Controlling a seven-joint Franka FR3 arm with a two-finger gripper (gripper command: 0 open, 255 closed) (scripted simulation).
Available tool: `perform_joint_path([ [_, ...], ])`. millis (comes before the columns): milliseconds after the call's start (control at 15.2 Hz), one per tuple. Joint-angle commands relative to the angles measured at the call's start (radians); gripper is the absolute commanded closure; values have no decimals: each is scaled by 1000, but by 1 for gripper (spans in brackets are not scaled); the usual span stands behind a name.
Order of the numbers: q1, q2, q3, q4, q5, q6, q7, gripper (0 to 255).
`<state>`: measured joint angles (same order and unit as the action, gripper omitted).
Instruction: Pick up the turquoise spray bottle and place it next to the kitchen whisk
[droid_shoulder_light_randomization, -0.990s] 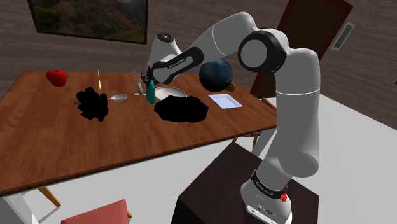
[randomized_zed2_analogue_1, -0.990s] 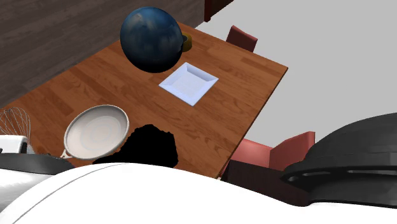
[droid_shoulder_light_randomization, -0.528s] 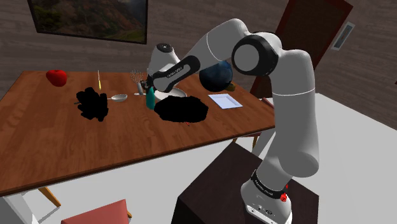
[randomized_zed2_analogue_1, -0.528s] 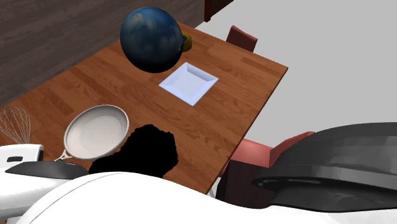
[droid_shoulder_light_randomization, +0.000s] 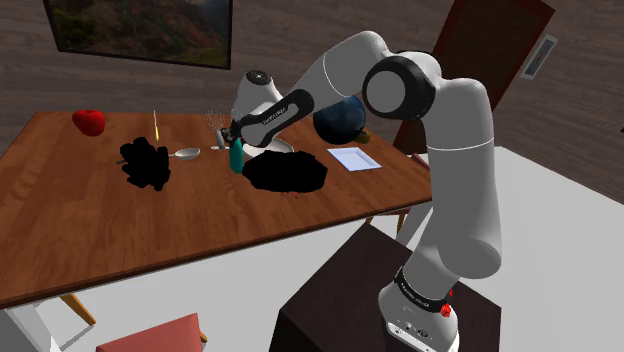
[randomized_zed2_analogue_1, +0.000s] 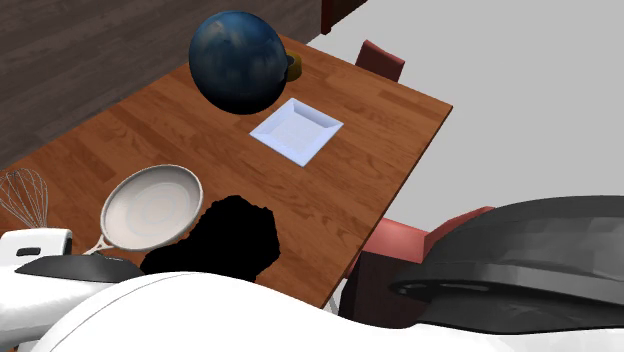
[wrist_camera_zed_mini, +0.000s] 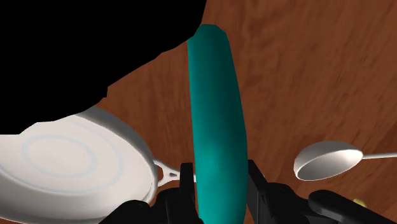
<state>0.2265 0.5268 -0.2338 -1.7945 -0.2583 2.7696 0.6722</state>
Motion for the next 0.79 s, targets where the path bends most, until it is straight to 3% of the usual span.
perform_joint_path([
  [0,0,0,0,0,0,0,0,0],
  [330,0,0,0,0,0,0,0,0],
  [594,37,-128,-16,-78,-25,-54,16,0],
  [726,36,-128,-15,-78,-25,-54,16,0],
])
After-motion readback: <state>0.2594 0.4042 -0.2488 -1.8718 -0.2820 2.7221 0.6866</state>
